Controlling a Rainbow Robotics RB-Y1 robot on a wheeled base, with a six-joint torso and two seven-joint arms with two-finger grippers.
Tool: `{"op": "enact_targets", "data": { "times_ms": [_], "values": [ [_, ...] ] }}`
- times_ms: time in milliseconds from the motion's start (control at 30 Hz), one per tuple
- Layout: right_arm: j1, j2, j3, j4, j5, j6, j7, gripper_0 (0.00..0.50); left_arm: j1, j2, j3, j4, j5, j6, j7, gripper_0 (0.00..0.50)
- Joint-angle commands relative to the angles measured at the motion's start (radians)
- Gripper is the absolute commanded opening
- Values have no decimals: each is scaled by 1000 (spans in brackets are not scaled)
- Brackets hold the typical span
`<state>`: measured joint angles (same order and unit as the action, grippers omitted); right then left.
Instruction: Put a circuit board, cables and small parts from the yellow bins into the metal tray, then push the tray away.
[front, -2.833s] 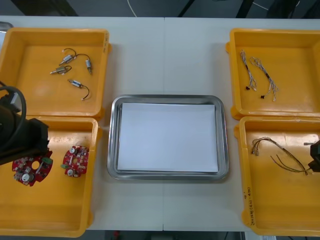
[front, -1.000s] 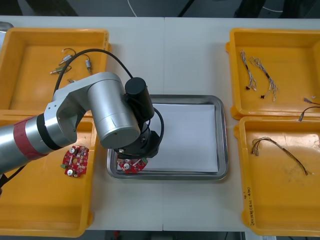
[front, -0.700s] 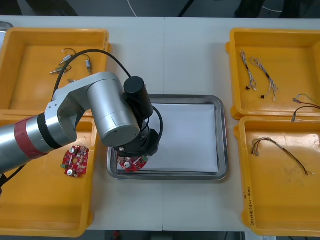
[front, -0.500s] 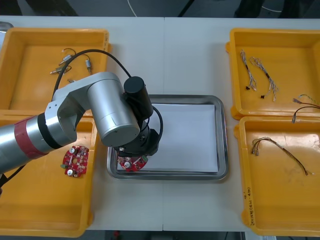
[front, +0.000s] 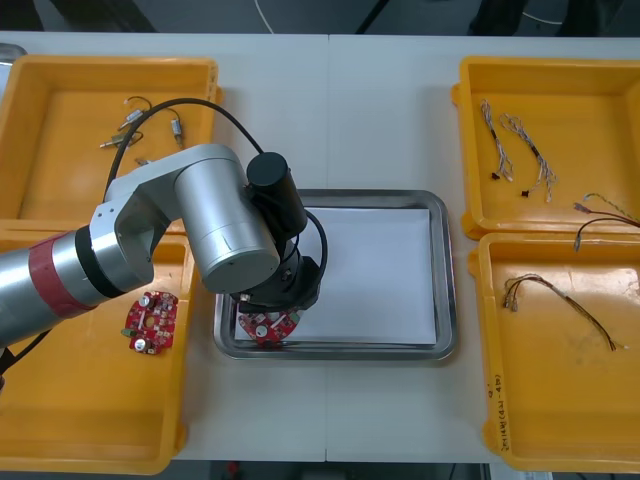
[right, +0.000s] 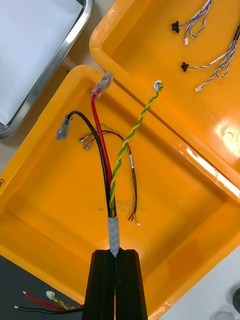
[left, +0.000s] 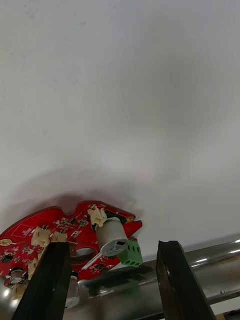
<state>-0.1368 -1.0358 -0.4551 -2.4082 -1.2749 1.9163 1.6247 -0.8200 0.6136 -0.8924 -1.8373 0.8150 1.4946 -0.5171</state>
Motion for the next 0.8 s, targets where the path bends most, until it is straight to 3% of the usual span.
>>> {"op": "enact_targets", "data": {
  "times_ms": [33, 433, 600, 800],
  "values": [
    [-32, -39, 19, -25, -4, 4, 44, 0, -39, -6, 32, -25, 10, 7, 23, 500],
    [-124, -39, 119, -34, -12, 4, 38, 0, -39, 8, 260, -117, 58, 213, 31, 500],
    [-208, -39, 217, -63, 3, 4, 37, 0, -39, 17, 368, -151, 69, 342, 14, 500],
    [-317, -20, 351, -97, 32, 4, 44, 0, -39, 46, 500, -160, 99, 425, -11, 500]
  ]
}}
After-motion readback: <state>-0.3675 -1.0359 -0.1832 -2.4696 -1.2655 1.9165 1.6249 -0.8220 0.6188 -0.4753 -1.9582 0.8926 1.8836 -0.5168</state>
